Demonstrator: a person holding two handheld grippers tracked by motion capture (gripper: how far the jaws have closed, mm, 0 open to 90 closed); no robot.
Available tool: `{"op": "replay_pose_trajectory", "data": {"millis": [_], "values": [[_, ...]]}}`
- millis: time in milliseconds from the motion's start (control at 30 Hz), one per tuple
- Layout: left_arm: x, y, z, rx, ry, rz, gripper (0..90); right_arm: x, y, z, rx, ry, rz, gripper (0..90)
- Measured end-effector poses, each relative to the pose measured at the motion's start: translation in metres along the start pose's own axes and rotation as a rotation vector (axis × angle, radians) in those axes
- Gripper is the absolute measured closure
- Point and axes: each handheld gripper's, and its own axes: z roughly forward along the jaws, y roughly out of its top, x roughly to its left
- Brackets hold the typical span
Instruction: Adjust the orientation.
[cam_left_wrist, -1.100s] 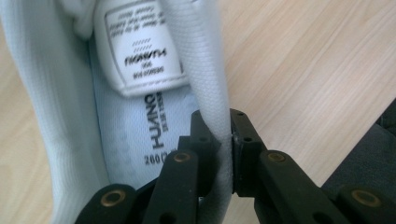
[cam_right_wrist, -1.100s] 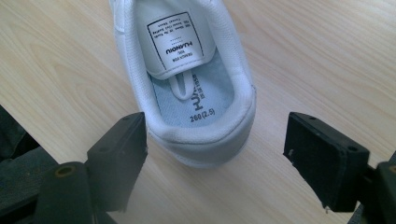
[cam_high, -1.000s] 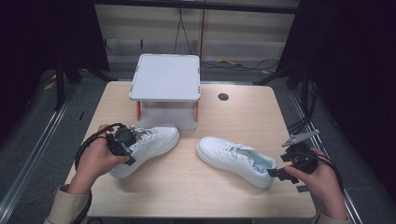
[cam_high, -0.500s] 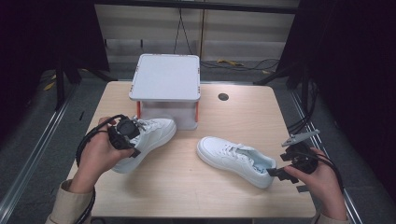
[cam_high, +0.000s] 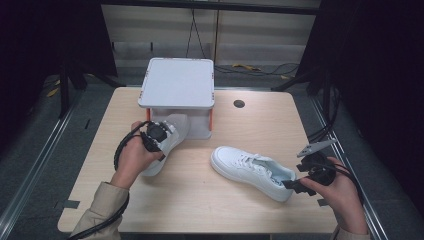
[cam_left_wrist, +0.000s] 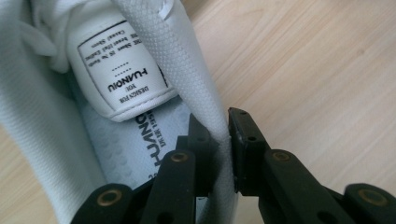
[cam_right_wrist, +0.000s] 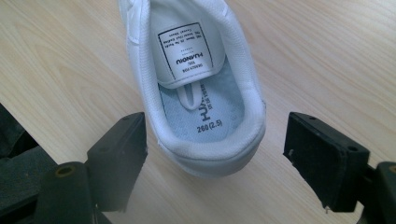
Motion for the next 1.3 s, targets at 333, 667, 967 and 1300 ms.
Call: {"op": "replay_pose_trajectory", "data": {"millis": [333, 667, 967, 1300], "values": [[-0.001, -0.009, 0.017, 0.023, -0.061, 0.04, 73.7, 0.007, 0.007, 0.003, 0.006, 0.007, -0.028, 21.2], [0.004, -0.014, -0.003, 0.03, -0.071, 0.108, 55.3, 0.007, 0.013, 0.002, -0.017, 0.027, -0.029, 22.5], [0.009, -0.025, -0.012, 0.064, -0.087, 0.17, 46.4, 0.015, 0.056, 0.001, -0.041, 0.068, -0.09, 27.9], [0.013, -0.029, -0.023, 0.075, -0.113, 0.223, 46.9, 0.022, 0.126, 0.011, -0.096, 0.096, -0.136, 42.1]]}}
